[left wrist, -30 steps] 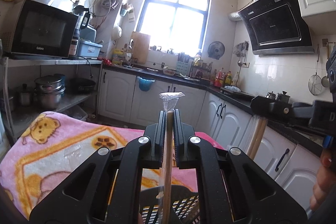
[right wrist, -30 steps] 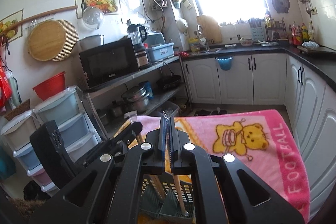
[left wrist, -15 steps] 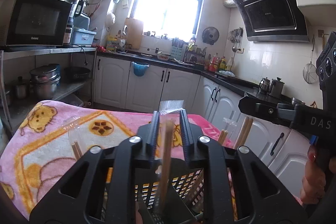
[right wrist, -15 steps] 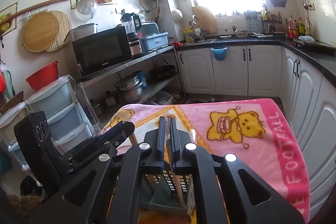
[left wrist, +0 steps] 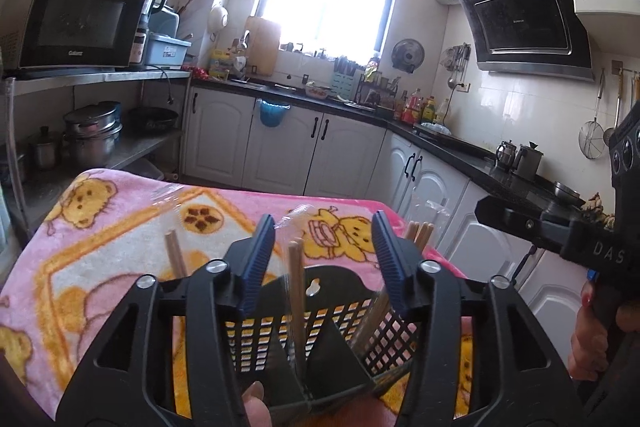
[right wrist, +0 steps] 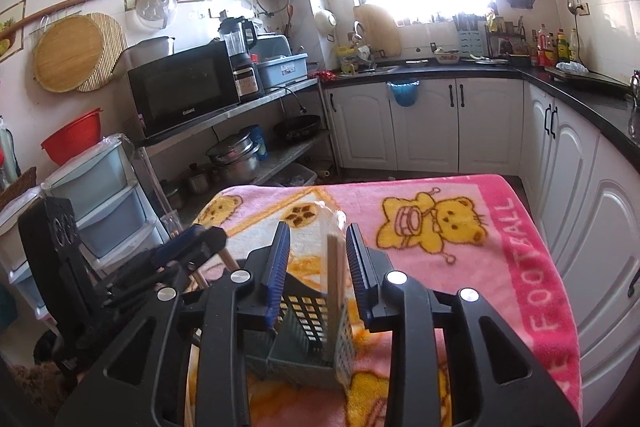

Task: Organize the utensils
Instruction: 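Lower the chopsticks into the caddy compartments and open both grippers, then withdraw both open grippers from the caddy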

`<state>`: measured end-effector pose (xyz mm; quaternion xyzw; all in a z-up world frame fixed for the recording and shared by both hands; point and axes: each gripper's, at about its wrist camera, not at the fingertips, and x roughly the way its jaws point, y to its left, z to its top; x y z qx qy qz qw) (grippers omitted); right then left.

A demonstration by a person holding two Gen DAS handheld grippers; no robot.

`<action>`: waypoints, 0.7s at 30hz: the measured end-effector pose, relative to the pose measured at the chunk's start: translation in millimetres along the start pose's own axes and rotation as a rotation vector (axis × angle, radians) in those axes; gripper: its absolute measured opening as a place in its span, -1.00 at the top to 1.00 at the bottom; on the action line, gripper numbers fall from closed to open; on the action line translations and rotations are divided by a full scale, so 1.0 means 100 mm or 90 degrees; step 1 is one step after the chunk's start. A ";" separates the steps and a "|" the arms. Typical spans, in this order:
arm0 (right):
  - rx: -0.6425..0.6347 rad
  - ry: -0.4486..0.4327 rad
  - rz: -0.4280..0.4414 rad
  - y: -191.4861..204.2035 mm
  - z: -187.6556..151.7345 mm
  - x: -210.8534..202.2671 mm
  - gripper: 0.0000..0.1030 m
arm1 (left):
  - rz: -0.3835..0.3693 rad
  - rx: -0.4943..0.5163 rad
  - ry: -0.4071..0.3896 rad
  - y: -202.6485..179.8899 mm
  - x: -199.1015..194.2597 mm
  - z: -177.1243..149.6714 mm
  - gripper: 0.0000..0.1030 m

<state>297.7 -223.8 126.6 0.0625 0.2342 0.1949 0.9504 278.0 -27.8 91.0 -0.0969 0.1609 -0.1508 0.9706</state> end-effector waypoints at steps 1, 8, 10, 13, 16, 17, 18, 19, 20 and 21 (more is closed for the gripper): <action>0.001 0.002 -0.001 -0.01 -0.02 -0.01 0.40 | 0.003 -0.001 0.003 0.01 -0.02 0.00 0.06; 0.000 0.007 -0.006 -0.03 -0.09 -0.09 0.31 | 0.016 -0.027 0.026 0.12 -0.13 0.00 -0.22; -0.005 0.008 -0.009 -0.02 -0.10 -0.11 0.27 | 0.016 -0.039 0.030 0.16 -0.18 0.00 -0.41; -0.013 0.012 -0.011 0.00 -0.15 -0.14 0.20 | 0.020 -0.051 0.032 0.20 -0.26 -0.01 -0.59; -0.020 0.017 -0.013 0.03 -0.19 -0.15 0.11 | 0.019 -0.064 0.034 0.26 -0.35 -0.02 -0.80; -0.022 0.019 -0.015 0.04 -0.21 -0.16 0.11 | 0.019 -0.067 0.033 0.28 -0.38 -0.02 -0.80; -0.025 0.021 -0.015 0.05 -0.23 -0.16 0.08 | 0.020 -0.069 0.033 0.28 -0.40 -0.02 -0.80; -0.026 0.022 -0.015 0.06 -0.24 -0.17 0.07 | 0.022 -0.072 0.032 0.30 -0.44 -0.03 -0.80; -0.028 0.024 -0.016 0.07 -0.27 -0.18 0.03 | 0.023 -0.074 0.033 0.31 -0.46 -0.03 -0.80; -0.030 0.025 -0.015 0.08 -0.29 -0.19 0.01 | 0.023 -0.077 0.034 0.33 -0.50 -0.05 -0.80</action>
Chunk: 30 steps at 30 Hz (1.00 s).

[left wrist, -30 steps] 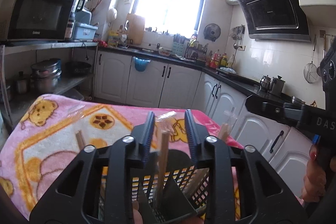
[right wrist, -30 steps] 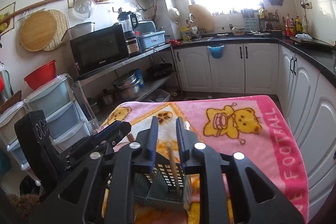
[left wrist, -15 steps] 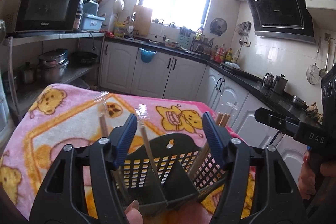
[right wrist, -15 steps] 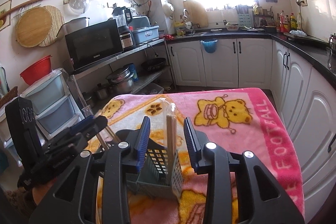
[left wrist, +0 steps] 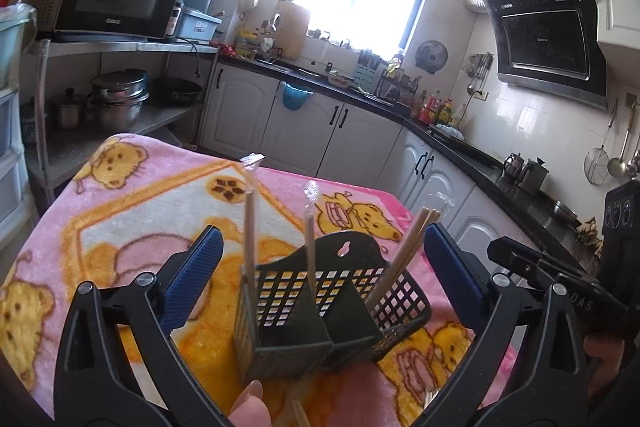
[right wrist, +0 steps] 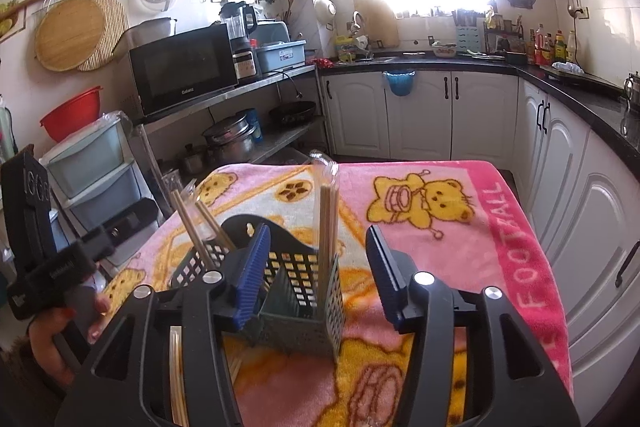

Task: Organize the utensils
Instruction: 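Withdraw both open grippers from the caddy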

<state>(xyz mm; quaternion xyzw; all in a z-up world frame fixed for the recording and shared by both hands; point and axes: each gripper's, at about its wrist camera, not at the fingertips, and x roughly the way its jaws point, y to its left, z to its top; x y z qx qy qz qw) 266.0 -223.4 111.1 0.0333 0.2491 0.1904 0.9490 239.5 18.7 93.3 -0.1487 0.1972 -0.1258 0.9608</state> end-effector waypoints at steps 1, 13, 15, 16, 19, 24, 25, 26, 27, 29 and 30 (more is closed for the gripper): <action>-0.002 0.001 0.000 0.01 -0.01 -0.01 0.00 | 0.000 -0.002 0.001 0.01 -0.03 -0.01 -0.80; -0.036 0.010 0.002 0.18 -0.26 -0.15 -0.08 | 0.006 0.005 0.008 0.06 -0.28 -0.22 -0.80; -0.040 0.011 0.004 0.20 -0.30 -0.18 -0.09 | 0.008 0.011 0.011 0.05 -0.30 -0.26 -0.80; -0.042 0.011 0.004 0.21 -0.33 -0.20 -0.10 | 0.009 0.014 0.013 0.04 -0.32 -0.28 -0.80; -0.045 0.013 0.000 0.23 -0.39 -0.26 -0.13 | 0.012 0.020 0.016 0.02 -0.35 -0.34 -0.80; -0.045 0.012 -0.009 0.24 -0.50 -0.34 -0.13 | 0.013 0.018 0.020 0.01 -0.39 -0.42 -0.80; -0.044 0.012 -0.010 0.24 -0.51 -0.35 -0.13 | 0.010 0.018 0.022 0.01 -0.40 -0.44 -0.80; -0.041 0.013 -0.012 0.23 -0.54 -0.37 -0.13 | 0.011 0.019 0.023 0.00 -0.41 -0.45 -0.80; -0.039 0.014 -0.014 0.22 -0.55 -0.38 -0.13 | 0.011 0.021 0.024 0.00 -0.41 -0.46 -0.80; -0.032 0.016 -0.017 0.19 -0.60 -0.42 -0.13 | 0.008 0.024 0.028 -0.01 -0.43 -0.51 -0.80; -0.030 0.018 -0.019 0.18 -0.62 -0.43 -0.13 | 0.007 0.024 0.029 -0.02 -0.44 -0.52 -0.80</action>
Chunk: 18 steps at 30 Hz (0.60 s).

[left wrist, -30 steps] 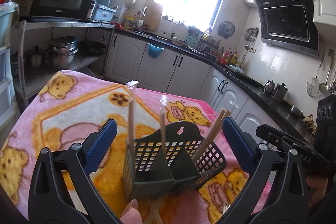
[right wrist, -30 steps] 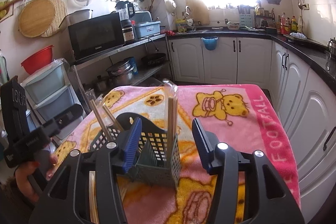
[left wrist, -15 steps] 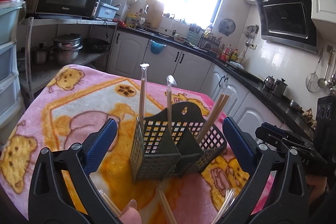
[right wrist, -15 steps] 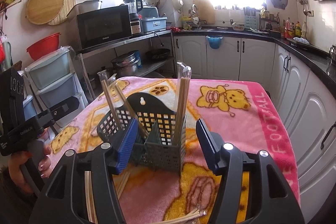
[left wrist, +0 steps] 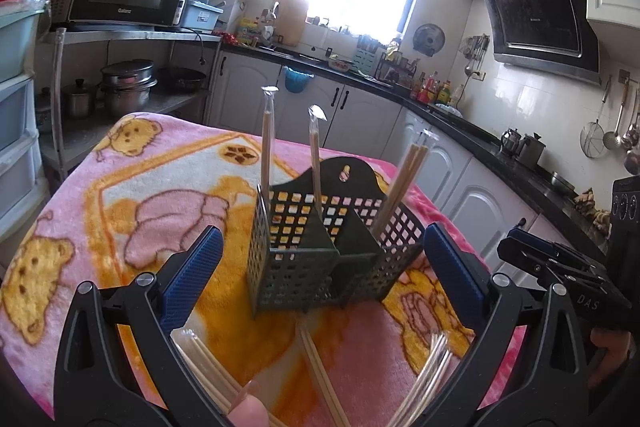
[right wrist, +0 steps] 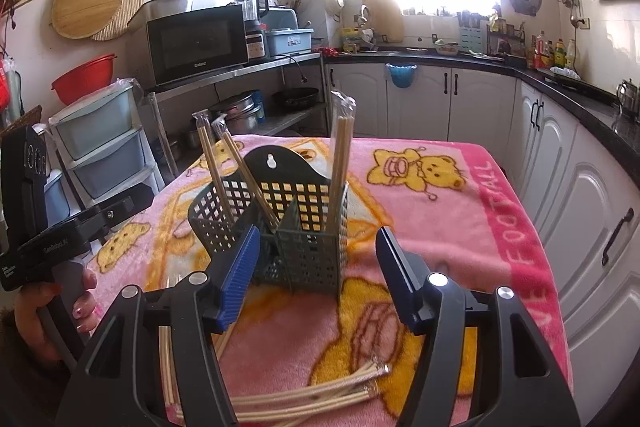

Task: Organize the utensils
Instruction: 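Withdraw both open grippers from the caddy, then move both open grippers down toward the pile of wrapped chopsticks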

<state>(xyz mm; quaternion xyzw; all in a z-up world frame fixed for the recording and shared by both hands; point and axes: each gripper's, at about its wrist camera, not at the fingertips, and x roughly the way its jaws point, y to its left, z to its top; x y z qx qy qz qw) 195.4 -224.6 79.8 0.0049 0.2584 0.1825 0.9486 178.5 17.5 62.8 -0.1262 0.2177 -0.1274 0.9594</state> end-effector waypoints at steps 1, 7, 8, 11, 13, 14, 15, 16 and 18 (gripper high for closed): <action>0.002 0.003 -0.001 -0.01 -0.03 -0.02 -0.13 | -0.002 0.001 0.003 -0.01 0.00 -0.03 -0.80; 0.006 0.012 -0.019 -0.07 -0.19 -0.12 -0.14 | -0.017 -0.006 0.023 -0.07 -0.01 -0.20 -0.80; 0.008 0.013 -0.021 -0.08 -0.21 -0.13 -0.14 | -0.019 -0.008 0.029 -0.08 0.00 -0.23 -0.80; 0.013 0.018 -0.028 -0.11 -0.30 -0.18 -0.15 | -0.023 0.001 0.041 -0.14 0.02 -0.31 -0.80; 0.015 0.020 -0.033 -0.13 -0.35 -0.20 -0.15 | -0.024 0.007 0.048 -0.18 0.03 -0.36 -0.80; 0.016 0.020 -0.036 -0.15 -0.37 -0.22 -0.15 | -0.022 0.011 0.050 -0.19 0.02 -0.40 -0.80; 0.017 0.022 -0.039 -0.16 -0.39 -0.23 -0.15 | -0.020 0.014 0.053 -0.20 0.03 -0.43 -0.80; 0.018 0.024 -0.042 -0.18 -0.42 -0.24 -0.16 | -0.021 0.014 0.058 -0.20 0.03 -0.45 -0.80; 0.019 0.027 -0.046 -0.21 -0.46 -0.25 -0.17 | -0.021 0.016 0.069 -0.21 0.05 -0.50 -0.80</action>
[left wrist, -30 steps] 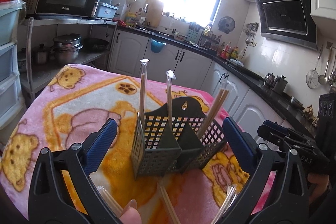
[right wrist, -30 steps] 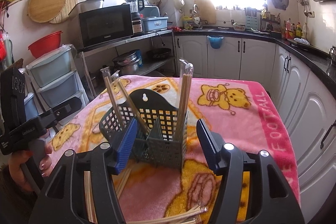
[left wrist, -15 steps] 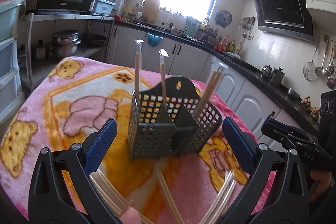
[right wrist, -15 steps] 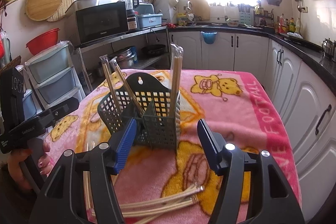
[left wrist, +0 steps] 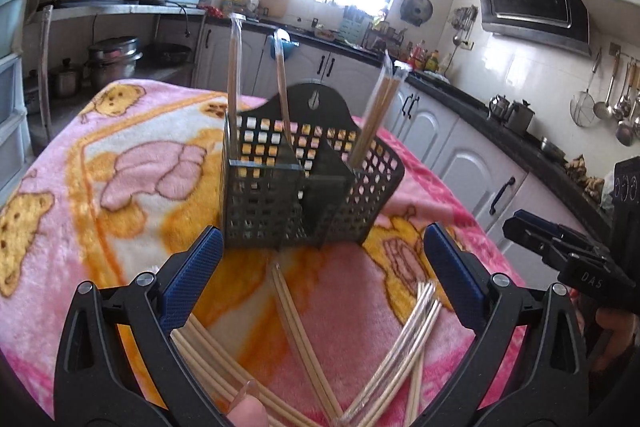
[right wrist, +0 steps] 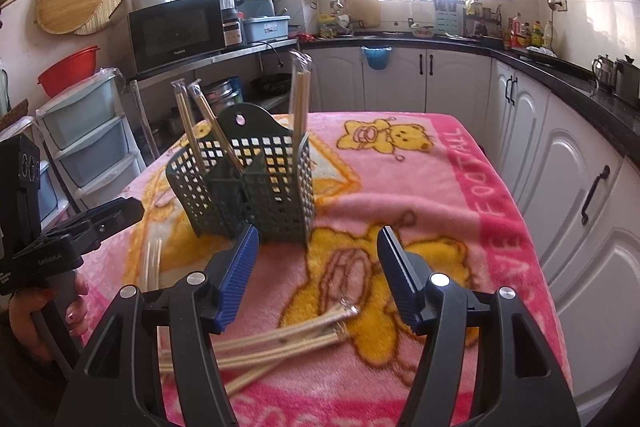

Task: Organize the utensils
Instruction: 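Move both open grippers down toward the pile of wrapped chopsticks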

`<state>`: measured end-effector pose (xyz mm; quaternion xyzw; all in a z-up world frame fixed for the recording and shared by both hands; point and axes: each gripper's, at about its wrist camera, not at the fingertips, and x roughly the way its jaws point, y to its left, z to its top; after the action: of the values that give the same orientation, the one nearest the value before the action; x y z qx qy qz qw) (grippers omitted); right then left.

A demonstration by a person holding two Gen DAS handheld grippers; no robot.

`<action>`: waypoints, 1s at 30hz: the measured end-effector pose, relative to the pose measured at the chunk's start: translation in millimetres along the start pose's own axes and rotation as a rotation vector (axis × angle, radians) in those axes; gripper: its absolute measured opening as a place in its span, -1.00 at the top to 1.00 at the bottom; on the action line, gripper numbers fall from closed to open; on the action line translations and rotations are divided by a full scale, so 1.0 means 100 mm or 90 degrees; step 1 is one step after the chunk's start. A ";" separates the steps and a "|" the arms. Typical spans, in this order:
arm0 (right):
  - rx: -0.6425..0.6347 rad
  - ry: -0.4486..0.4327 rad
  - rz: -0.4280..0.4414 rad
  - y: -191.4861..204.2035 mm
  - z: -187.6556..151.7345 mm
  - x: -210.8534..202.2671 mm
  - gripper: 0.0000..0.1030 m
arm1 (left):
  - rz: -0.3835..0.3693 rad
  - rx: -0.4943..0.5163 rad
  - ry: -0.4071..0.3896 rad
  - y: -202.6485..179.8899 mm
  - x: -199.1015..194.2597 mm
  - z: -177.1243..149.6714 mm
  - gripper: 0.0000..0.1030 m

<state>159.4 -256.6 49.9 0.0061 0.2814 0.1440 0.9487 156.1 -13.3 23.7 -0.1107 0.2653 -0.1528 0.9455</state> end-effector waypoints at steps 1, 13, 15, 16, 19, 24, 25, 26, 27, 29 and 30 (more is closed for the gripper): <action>0.001 0.002 -0.003 -0.02 -0.02 -0.01 -0.17 | 0.002 0.003 0.007 -0.01 0.02 -0.04 -0.80; 0.010 0.029 -0.001 -0.09 -0.20 0.06 -0.26 | 0.028 0.011 0.051 0.06 -0.01 -0.30 -0.80; 0.007 0.037 -0.002 -0.08 -0.23 0.09 -0.26 | 0.041 0.015 0.058 0.09 -0.02 -0.34 -0.80; 0.006 0.041 -0.001 -0.08 -0.24 0.11 -0.26 | 0.042 0.014 0.062 0.11 -0.02 -0.36 -0.80; 0.008 0.052 0.000 -0.09 -0.28 0.16 -0.26 | 0.053 0.008 0.072 0.17 -0.04 -0.41 -0.80; 0.016 0.076 0.000 -0.12 -0.37 0.26 -0.26 | 0.069 0.001 0.083 0.28 -0.06 -0.47 -0.80; 0.020 0.081 0.001 -0.13 -0.39 0.28 -0.26 | 0.072 -0.001 0.086 0.30 -0.06 -0.48 -0.80; 0.023 0.085 0.001 -0.14 -0.40 0.30 -0.26 | 0.074 -0.004 0.089 0.32 -0.06 -0.49 -0.80; 0.027 0.091 0.002 -0.15 -0.41 0.33 -0.26 | 0.075 -0.005 0.091 0.32 -0.05 -0.50 -0.80; 0.030 0.099 0.007 -0.17 -0.45 0.37 -0.26 | 0.084 -0.006 0.098 0.35 -0.05 -0.52 -0.80; 0.031 0.105 0.005 -0.18 -0.46 0.40 -0.26 | 0.084 -0.008 0.101 0.37 -0.05 -0.53 -0.80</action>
<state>171.6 -266.1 -12.1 0.0185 0.3621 0.1408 0.9213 132.0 15.9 -29.0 -0.0862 0.3468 -0.0971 0.9289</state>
